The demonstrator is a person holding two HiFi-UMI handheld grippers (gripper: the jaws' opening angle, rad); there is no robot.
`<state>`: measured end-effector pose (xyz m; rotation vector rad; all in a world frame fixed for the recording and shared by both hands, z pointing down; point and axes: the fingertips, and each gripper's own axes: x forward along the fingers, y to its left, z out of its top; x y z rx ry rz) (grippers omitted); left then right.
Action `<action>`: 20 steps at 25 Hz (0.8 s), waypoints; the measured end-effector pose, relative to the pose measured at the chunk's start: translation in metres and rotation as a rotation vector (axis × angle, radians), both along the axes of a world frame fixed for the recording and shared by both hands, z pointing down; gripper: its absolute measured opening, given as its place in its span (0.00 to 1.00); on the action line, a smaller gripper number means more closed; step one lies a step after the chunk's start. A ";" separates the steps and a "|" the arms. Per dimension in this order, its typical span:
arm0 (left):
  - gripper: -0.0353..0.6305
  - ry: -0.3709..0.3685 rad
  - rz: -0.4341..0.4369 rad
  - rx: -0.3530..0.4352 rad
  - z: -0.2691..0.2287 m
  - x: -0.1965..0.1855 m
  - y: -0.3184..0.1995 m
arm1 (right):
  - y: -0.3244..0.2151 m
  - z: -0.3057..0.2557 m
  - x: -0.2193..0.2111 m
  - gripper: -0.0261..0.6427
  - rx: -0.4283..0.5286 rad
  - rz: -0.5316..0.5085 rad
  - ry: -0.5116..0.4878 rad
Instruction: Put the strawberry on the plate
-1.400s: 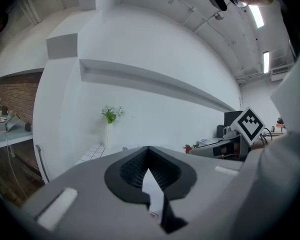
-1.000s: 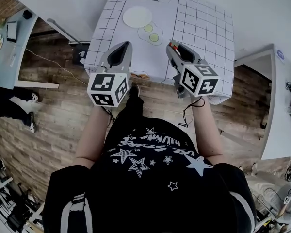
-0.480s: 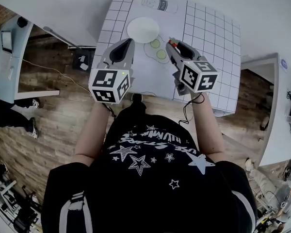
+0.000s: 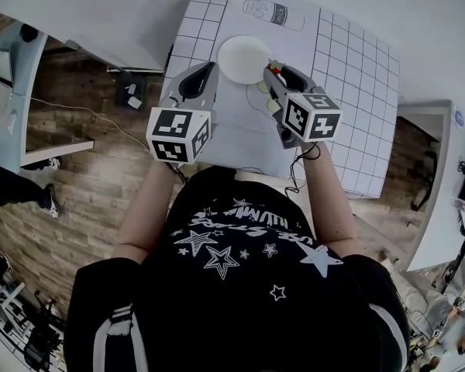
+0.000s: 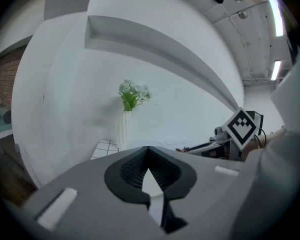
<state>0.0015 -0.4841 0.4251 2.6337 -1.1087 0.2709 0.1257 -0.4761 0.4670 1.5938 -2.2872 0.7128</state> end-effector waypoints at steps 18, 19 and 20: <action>0.07 -0.052 0.015 -0.065 0.049 -0.019 -0.035 | -0.048 0.092 -0.032 0.26 -0.202 -0.098 0.211; 0.07 -0.052 0.015 -0.067 0.050 -0.020 -0.035 | -0.050 0.094 -0.034 0.26 -0.210 -0.103 0.223; 0.07 -0.051 0.016 -0.070 0.050 -0.020 -0.035 | -0.050 0.097 -0.034 0.26 -0.217 -0.105 0.234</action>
